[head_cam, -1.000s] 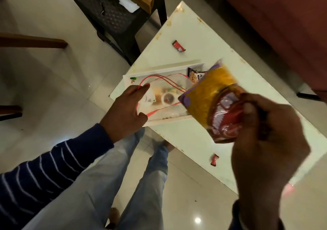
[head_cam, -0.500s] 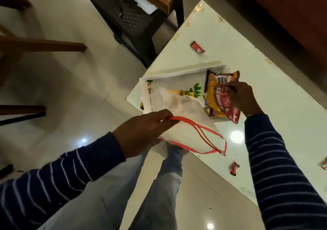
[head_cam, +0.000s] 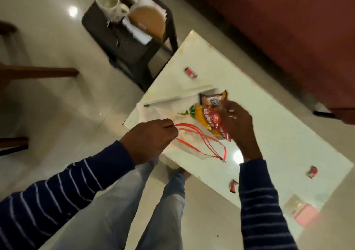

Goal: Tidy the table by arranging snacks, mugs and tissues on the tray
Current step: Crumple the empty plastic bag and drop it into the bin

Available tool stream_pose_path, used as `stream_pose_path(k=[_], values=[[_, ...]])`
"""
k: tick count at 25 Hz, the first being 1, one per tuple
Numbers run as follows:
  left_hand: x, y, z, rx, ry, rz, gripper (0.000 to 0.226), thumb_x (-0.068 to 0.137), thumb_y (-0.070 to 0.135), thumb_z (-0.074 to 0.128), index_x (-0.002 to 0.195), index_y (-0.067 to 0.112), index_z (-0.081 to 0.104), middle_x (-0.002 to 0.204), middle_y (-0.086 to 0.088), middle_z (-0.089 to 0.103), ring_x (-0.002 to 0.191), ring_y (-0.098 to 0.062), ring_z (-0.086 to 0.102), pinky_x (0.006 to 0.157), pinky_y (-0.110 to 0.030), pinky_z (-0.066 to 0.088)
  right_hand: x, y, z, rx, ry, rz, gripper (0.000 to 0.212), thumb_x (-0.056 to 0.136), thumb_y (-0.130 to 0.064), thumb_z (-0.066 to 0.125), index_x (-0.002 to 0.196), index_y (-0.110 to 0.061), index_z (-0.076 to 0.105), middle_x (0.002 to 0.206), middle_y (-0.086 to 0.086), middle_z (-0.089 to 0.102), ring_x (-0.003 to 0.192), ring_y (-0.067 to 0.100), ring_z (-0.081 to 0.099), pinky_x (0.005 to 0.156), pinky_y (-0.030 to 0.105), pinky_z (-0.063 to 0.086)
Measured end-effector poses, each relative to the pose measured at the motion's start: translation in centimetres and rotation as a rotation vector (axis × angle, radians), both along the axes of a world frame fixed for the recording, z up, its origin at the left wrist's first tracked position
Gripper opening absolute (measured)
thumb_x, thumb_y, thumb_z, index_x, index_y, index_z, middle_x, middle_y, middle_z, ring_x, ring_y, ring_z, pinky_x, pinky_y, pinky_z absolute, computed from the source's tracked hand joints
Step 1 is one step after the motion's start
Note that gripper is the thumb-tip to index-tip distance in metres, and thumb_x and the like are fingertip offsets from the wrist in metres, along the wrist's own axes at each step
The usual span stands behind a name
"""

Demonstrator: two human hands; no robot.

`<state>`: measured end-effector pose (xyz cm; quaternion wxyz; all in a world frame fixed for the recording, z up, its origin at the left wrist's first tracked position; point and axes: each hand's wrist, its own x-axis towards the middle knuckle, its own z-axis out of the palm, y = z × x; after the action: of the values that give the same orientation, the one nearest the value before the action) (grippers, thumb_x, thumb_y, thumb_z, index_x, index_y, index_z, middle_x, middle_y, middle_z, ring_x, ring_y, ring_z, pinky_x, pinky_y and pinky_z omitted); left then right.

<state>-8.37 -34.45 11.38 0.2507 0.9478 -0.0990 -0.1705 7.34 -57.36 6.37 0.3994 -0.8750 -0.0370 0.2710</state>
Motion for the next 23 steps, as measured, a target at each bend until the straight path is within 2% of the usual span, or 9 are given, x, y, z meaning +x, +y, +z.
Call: stream_pose_path(k=[3, 6, 8, 10, 12, 14, 17, 19, 23], values=[[3.5, 0.1, 5.8, 0.004, -0.052, 0.094, 0.024, 0.101, 0.028, 0.050, 0.115, 0.017, 0.066, 0.107, -0.003, 0.069, 0.092, -0.021, 0.067, 0.074, -0.039, 0.057, -2.5, 0.0, 10.4, -0.093, -0.036, 0.225, 0.077, 0.063, -0.085, 0.061, 0.127, -0.042, 0.058, 0.119, -0.016, 0.069, 0.102, 0.005, 0.067, 0.084, 0.024, 0.053], [7.5, 0.4, 12.4, -0.013, -0.139, 0.136, 0.022, 0.101, 0.029, 0.047, 0.111, 0.021, 0.065, 0.100, 0.001, 0.069, 0.086, -0.019, 0.065, 0.073, -0.038, 0.054, -2.7, 1.6, 17.4, -0.226, -0.238, 0.394, 0.108, 0.051, -0.096, 0.054, 0.145, -0.047, 0.031, 0.130, -0.018, 0.063, 0.110, 0.008, 0.063, 0.088, 0.026, 0.049], [10.5, 0.7, 17.5, -0.118, -0.240, 0.165, 0.013, 0.097, 0.025, 0.056, 0.104, 0.020, 0.066, 0.095, 0.003, 0.071, 0.082, -0.012, 0.063, 0.072, -0.035, 0.052, -1.7, 2.8, 21.5, -0.256, -0.437, 0.376, 0.095, 0.066, -0.079, 0.065, 0.146, -0.043, 0.029, 0.117, -0.012, 0.070, 0.098, 0.015, 0.067, 0.076, 0.027, 0.049], [13.1, 0.7, 22.7, -0.242, -0.310, 0.152, 0.011, 0.092, 0.021, 0.064, 0.103, 0.018, 0.066, 0.091, 0.003, 0.071, 0.077, -0.010, 0.062, 0.072, -0.037, 0.053, -0.5, 3.3, 25.6, -0.187, -0.528, 0.278, 0.058, 0.086, -0.046, 0.068, 0.136, -0.036, 0.042, 0.104, -0.006, 0.073, 0.091, 0.021, 0.068, 0.070, 0.030, 0.049], [14.9, 0.8, 27.4, -0.350, -0.354, 0.111, 0.030, 0.087, 0.025, 0.072, 0.115, 0.020, 0.062, 0.099, 0.003, 0.072, 0.083, -0.013, 0.067, 0.076, -0.035, 0.054, 1.4, 2.8, 29.9, -0.028, -0.489, 0.184, 0.027, 0.092, -0.019, 0.062, 0.117, -0.026, 0.058, 0.093, -0.007, 0.073, 0.085, 0.017, 0.067, 0.071, 0.033, 0.051], [16.0, 1.4, 30.8, -0.464, -0.391, 0.118, 0.065, 0.078, 0.038, 0.080, 0.135, 0.026, 0.050, 0.117, 0.004, 0.067, 0.095, -0.013, 0.066, 0.083, -0.026, 0.054, 3.5, 1.9, 34.2, 0.048, -0.517, 0.184, 0.018, 0.089, -0.002, 0.059, 0.094, -0.019, 0.065, 0.077, -0.011, 0.068, 0.072, 0.004, 0.062, 0.069, 0.030, 0.047], [16.1, 1.9, 34.3, -0.614, -0.434, 0.383, 0.087, 0.066, 0.066, 0.072, 0.142, 0.039, 0.038, 0.138, 0.011, 0.050, 0.120, -0.010, 0.053, 0.098, -0.032, 0.047, 5.3, -0.9, 41.3, 0.188, -0.529, 0.146, 0.022, 0.092, 0.006, 0.057, 0.079, -0.009, 0.068, 0.068, -0.012, 0.063, 0.060, -0.005, 0.055, 0.063, 0.025, 0.040], [15.7, 1.1, 35.6, -0.768, -0.371, 0.578, 0.097, 0.060, 0.080, 0.064, 0.145, 0.043, 0.033, 0.153, 0.006, 0.035, 0.137, -0.019, 0.039, 0.109, -0.047, 0.039, 5.6, -2.8, 45.5, 0.456, -0.436, 0.068, 0.016, 0.098, -0.002, 0.056, 0.092, -0.003, 0.071, 0.075, 0.000, 0.067, 0.066, 0.004, 0.059, 0.063, 0.023, 0.048], [14.8, -3.9, 38.2, -1.281, -0.095, 0.676, 0.107, 0.058, 0.091, 0.058, 0.147, 0.055, 0.011, 0.153, 0.007, 0.032, 0.125, -0.026, 0.051, 0.086, -0.050, 0.054, 5.3, -4.3, 51.1, 0.963, -0.169, -0.113, 0.022, 0.100, -0.008, 0.053, 0.101, -0.007, 0.075, 0.091, 0.008, 0.077, 0.080, 0.019, 0.074, 0.065, 0.028, 0.059]])
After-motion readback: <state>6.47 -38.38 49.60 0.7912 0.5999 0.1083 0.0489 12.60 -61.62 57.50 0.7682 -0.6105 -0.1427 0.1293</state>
